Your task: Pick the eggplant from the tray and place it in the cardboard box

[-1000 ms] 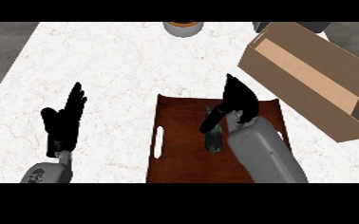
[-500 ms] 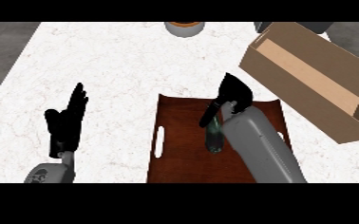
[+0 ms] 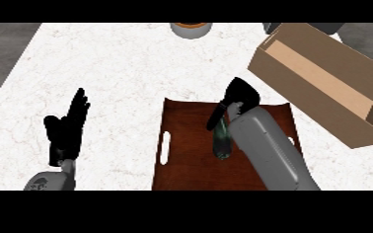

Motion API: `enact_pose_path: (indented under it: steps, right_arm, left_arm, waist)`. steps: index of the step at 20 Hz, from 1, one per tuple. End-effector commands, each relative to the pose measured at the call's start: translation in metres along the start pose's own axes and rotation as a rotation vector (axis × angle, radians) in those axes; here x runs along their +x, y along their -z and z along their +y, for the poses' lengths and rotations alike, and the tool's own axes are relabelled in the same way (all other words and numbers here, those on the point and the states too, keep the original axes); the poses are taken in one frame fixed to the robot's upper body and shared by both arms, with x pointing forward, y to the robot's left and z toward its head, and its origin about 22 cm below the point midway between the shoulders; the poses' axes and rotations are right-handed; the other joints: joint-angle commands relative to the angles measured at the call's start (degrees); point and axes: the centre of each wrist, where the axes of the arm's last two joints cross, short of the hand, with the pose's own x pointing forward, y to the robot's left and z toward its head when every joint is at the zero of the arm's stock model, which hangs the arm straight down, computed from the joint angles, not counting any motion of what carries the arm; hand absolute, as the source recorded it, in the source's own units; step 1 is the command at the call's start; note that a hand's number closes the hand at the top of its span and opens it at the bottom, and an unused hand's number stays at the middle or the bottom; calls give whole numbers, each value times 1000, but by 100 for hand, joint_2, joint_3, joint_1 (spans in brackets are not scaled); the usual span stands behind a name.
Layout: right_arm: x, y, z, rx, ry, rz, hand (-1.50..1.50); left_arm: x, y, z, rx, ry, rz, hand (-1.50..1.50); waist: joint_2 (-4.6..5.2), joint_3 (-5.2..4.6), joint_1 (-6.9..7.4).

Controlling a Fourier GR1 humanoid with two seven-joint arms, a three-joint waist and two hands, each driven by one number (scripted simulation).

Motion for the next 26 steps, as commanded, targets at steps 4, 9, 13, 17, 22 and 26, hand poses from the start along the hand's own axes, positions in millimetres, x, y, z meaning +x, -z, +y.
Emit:
enact_pose_path:
  steps: [4,9,13,17,22,26]
  right_arm:
    - [11,2,13,19,-71,245,-150]
    - [6,6,19,32,-76,263,-150]
    - [1,20,20,34,-79,267,-150]
    - [6,15,29,53,-70,268,-150]
    - [-7,29,36,75,-75,266,-150]
    - [-13,29,50,65,-81,264,-150]
  left_arm:
    - [8,-1,-21,-2,-14,-4,0]
    - [7,8,10,-7,7,-8,0]
    - [17,11,-4,16,6,-21,0]
    - [-5,-1,-13,-7,9,-5,0]
    - [10,4,1,-3,5,-4,0]
    - [18,18,12,6,-1,-8,0]
  waist:
    - [1,4,55]
    - [2,4,-1]
    - [10,9,-28]
    - [26,7,41]
    - [12,10,-2]
    - [21,9,-5]
